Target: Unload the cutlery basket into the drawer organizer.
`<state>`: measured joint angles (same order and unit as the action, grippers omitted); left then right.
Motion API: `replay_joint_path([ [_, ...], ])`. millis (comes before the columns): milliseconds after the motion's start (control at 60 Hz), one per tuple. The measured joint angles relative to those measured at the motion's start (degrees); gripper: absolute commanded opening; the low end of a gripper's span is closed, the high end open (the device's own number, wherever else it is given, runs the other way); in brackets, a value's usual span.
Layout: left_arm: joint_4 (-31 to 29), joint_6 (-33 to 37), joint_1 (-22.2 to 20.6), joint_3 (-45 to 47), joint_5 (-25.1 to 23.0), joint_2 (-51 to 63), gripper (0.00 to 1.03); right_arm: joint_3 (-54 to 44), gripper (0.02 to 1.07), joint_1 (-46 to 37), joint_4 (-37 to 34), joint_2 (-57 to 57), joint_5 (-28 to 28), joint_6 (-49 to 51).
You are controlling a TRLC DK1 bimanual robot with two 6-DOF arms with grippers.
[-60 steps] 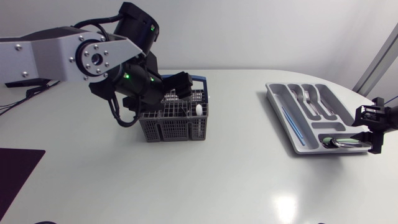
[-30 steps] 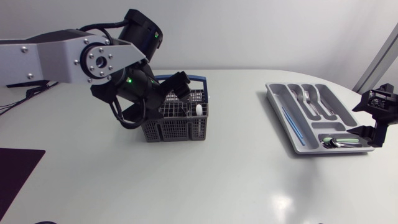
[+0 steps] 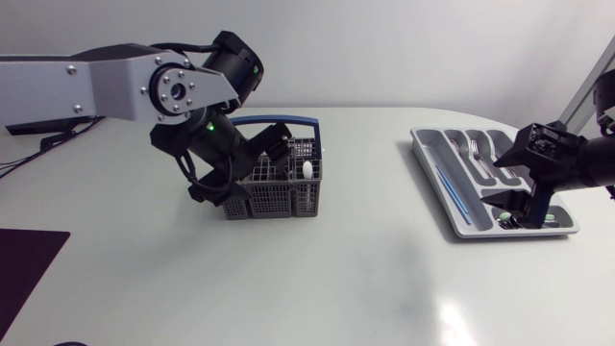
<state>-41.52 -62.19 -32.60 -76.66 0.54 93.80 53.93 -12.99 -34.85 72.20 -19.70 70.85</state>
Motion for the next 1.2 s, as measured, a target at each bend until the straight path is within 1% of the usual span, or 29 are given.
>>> replay_joint_path([
  [233,-0.5,-1.1,-0.5,-3.8,0.0,1.7,0.85,-3.2,0.95,11.6,0.0,-4.2,0.7,-10.2],
  [317,-0.6,-1.2,-0.5,-4.8,0.0,2.3,0.80,-4.8,0.95,15.1,0.5,-5.0,1.4,-13.4],
  [550,-2.0,-1.3,-0.5,-8.3,0.0,5.2,0.80,-6.8,0.95,23.2,2.9,-5.7,2.9,-21.1],
  [750,-3.8,-1.3,-0.5,-12.9,0.0,7.9,0.79,-8.5,0.95,28.8,4.7,-6.6,4.6,-25.6],
  [800,-4.1,-1.2,-0.5,-13.9,0.0,8.4,0.75,-8.9,0.95,30.1,5.2,-6.6,5.0,-26.3],
  [950,-4.5,-1.2,-0.5,-16.0,0.0,9.8,0.75,-9.4,0.95,32.7,6.6,-6.6,6.0,-28.5],
  [1050,-4.8,-1.2,-0.3,-16.7,0.0,10.9,0.65,-9.4,0.95,34.2,6.8,-6.6,6.5,-29.4],
  [1200,-5.0,-1.2,0.8,-16.7,0.0,12.1,0.65,-10.2,0.95,36.4,8.2,-6.6,7.2,-30.9],
])
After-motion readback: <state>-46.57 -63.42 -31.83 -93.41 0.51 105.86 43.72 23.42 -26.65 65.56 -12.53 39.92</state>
